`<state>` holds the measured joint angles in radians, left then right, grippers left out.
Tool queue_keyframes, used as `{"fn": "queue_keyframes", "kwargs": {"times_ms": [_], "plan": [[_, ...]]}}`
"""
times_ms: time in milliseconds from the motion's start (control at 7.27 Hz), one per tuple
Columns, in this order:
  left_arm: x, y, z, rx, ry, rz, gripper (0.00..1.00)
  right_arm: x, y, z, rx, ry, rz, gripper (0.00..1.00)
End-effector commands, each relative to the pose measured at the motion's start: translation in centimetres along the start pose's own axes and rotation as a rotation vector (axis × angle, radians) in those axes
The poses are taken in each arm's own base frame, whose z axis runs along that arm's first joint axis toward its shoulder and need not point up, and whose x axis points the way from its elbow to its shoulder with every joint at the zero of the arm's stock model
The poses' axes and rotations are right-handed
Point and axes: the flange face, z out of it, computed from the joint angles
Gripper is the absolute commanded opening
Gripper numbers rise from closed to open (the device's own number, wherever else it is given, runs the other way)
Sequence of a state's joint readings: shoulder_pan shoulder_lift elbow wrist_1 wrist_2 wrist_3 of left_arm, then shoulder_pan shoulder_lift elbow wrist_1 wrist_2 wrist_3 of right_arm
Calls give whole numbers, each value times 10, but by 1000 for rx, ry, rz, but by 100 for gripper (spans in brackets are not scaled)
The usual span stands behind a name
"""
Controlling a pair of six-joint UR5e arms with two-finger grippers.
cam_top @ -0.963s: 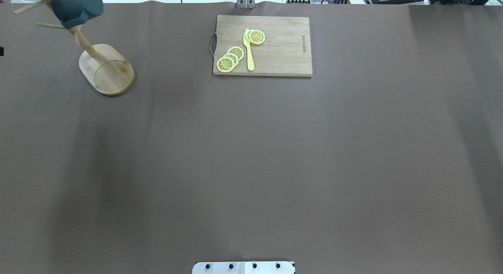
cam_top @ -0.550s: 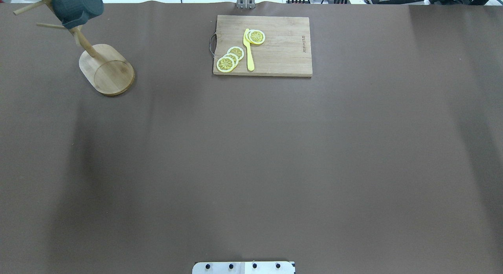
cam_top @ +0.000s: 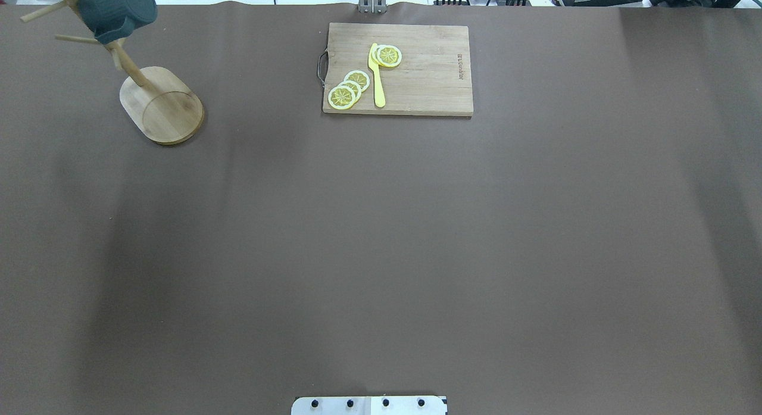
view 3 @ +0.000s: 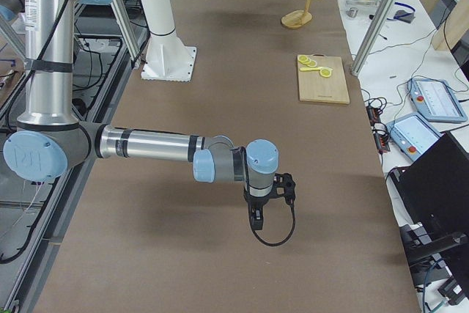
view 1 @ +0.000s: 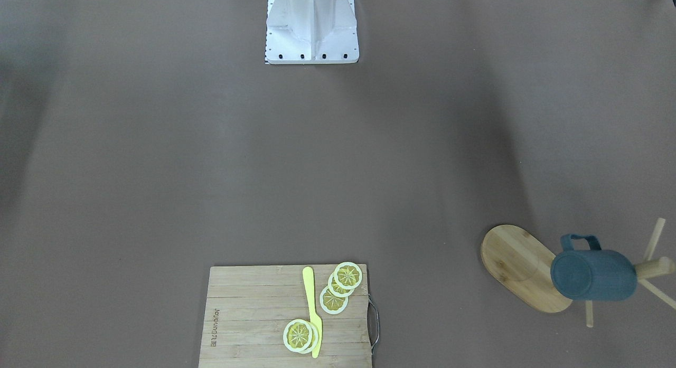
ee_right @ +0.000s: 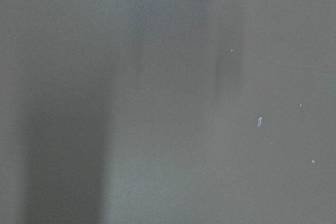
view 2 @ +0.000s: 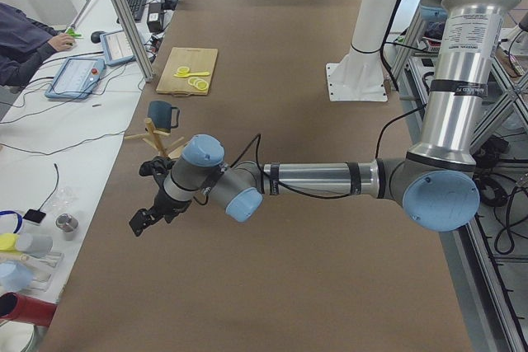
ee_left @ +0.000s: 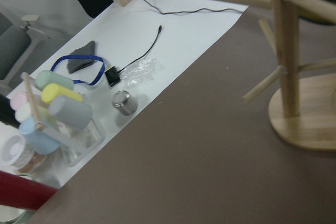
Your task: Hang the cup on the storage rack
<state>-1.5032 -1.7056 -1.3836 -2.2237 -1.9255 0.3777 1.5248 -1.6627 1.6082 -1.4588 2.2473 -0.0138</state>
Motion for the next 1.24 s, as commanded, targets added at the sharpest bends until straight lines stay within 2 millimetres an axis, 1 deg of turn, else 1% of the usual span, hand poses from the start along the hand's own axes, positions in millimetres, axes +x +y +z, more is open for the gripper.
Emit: {"fn": "queue_keyframes", "kwargs": {"times_ms": [0,138,275,412,550,688,825,962,1100], "plan": [[-19,1,-2,-216,103,-98,99,1,1,1,-3,1,2,100],[-17,0,-5,-287,194,-154,99,2,1,2,-4,0,2,100],[-14,4,-7,-330,259,-214,99,2,2,3,-5,1,3,100],[-2,11,-7,-407,367,-318,99,2,2,3,-5,1,3,100],[8,4,-14,-474,497,-485,99,2,2,3,-5,1,3,100],[21,3,-21,-534,607,-657,99,2,2,3,-5,1,4,100],[30,13,-28,-582,636,-791,99,2,2,3,-7,1,5,100],[43,33,-40,-571,627,-776,99,3,3,4,-9,1,7,100],[50,56,-37,-506,607,-735,99,3,2,3,-8,0,6,100]]}}
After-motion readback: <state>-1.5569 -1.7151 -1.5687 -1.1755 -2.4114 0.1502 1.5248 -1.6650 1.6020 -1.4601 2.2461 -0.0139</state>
